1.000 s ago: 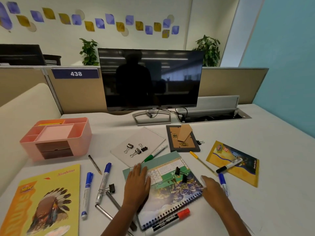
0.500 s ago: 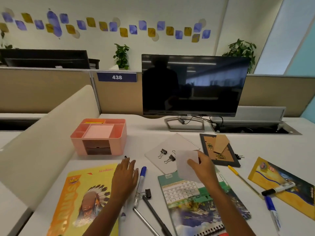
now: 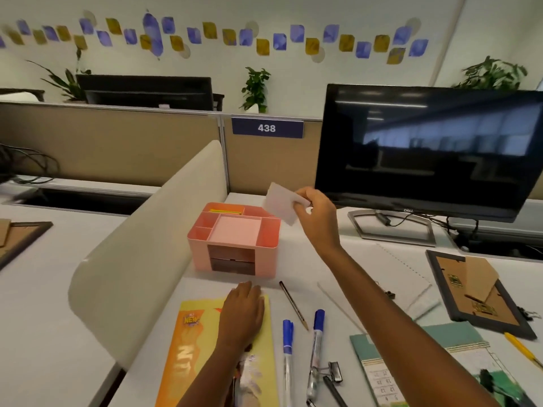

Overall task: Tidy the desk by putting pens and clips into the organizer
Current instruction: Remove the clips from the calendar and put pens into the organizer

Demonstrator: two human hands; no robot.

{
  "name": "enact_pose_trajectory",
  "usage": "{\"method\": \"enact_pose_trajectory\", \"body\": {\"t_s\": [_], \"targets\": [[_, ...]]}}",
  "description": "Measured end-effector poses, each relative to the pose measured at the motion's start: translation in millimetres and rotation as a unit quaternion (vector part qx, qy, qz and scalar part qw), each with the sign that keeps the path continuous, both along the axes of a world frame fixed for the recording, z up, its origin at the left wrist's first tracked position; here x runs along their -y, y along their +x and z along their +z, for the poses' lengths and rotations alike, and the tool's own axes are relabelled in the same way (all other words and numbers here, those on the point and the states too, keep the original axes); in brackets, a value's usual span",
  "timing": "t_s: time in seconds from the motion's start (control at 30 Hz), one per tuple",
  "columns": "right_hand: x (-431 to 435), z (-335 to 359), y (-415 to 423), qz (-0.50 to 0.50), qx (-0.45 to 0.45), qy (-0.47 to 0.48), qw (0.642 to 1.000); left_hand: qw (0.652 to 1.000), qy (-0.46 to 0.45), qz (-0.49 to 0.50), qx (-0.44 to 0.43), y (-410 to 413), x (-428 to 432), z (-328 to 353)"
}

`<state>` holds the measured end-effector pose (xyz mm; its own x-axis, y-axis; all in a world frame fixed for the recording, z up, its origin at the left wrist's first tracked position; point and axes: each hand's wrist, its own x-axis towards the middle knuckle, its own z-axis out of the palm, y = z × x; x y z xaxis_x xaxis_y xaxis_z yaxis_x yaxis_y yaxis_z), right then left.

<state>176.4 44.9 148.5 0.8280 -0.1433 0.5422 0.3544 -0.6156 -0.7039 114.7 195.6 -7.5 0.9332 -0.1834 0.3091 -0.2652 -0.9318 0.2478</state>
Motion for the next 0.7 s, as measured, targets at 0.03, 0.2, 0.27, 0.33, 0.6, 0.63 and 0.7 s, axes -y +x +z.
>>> {"method": "enact_pose_trajectory", "body": {"t_s": [0.03,0.2,0.27,0.33,0.6,0.63,0.7], "targets": [[-6,0,12,-0.003,0.005,-0.013,1.000,1.000,-0.006,-0.001,0.000,0,0,-4],[-26,-12,53,-0.013,0.006,-0.081,0.997,0.999,-0.038,0.004,-0.004,1,0,-16],[-31,-21,63,-0.015,-0.003,-0.118,0.993,0.999,-0.043,0.003,-0.010,1,0,-15],[-35,-30,70,-0.014,-0.018,-0.151,0.988,0.999,-0.052,0.002,-0.012,1,1,-15],[-43,-47,87,-0.012,-0.067,-0.197,0.978,0.998,-0.062,-0.006,-0.019,1,1,-15],[-43,-48,87,-0.014,-0.068,-0.189,0.980,0.998,-0.063,-0.007,-0.019,2,1,-17],[-41,-49,85,-0.016,-0.063,-0.177,0.982,0.998,-0.063,-0.001,-0.019,2,1,-17]]}}
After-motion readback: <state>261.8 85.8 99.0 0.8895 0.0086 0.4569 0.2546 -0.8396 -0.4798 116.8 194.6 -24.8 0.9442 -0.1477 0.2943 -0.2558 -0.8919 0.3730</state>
